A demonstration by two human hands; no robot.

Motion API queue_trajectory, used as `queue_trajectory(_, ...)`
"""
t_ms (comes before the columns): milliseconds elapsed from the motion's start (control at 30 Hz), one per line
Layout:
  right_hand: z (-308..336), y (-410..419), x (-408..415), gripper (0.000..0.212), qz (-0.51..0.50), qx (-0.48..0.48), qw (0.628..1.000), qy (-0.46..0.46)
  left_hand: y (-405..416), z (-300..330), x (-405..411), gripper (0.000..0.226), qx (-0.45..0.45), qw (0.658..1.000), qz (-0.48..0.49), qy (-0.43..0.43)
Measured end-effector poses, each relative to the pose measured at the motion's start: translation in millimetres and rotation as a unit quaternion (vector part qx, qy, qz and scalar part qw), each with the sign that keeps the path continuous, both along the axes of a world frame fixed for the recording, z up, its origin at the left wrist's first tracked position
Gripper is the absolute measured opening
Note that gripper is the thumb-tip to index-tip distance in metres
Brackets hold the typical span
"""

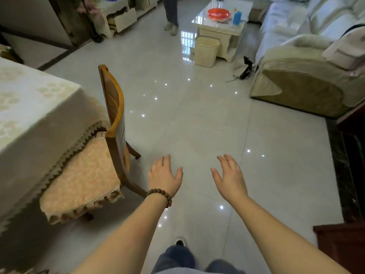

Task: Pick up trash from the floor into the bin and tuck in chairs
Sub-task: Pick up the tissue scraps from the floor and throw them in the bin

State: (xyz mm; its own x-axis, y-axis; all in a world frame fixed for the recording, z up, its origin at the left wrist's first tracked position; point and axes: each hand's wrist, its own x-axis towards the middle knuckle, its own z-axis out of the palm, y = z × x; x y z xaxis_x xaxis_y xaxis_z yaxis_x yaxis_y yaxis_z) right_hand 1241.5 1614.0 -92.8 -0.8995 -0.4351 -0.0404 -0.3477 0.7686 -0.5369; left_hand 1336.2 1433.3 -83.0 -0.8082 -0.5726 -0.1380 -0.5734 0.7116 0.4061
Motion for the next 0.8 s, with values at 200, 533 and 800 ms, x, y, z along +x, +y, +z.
queue_trajectory(200, 4, -65, -108, 0.047, 0.011, -0.004, 1.000, 0.002, -61, 1, -98, 0.064, 0.015, 1.000, 0.015, 0.008)
queue_trajectory(533, -17, -185, -353, 0.045, 0.088, 0.002, 0.996, 0.020, -168, -28, -304, 0.065, 0.016, 0.995, 0.103, 0.001)
queue_trajectory(800, 1, -302, -533, 0.043, 0.184, 0.016, 0.982, 0.032, -260, -11, -447, 0.064, 0.010, 0.975, 0.224, 0.011)
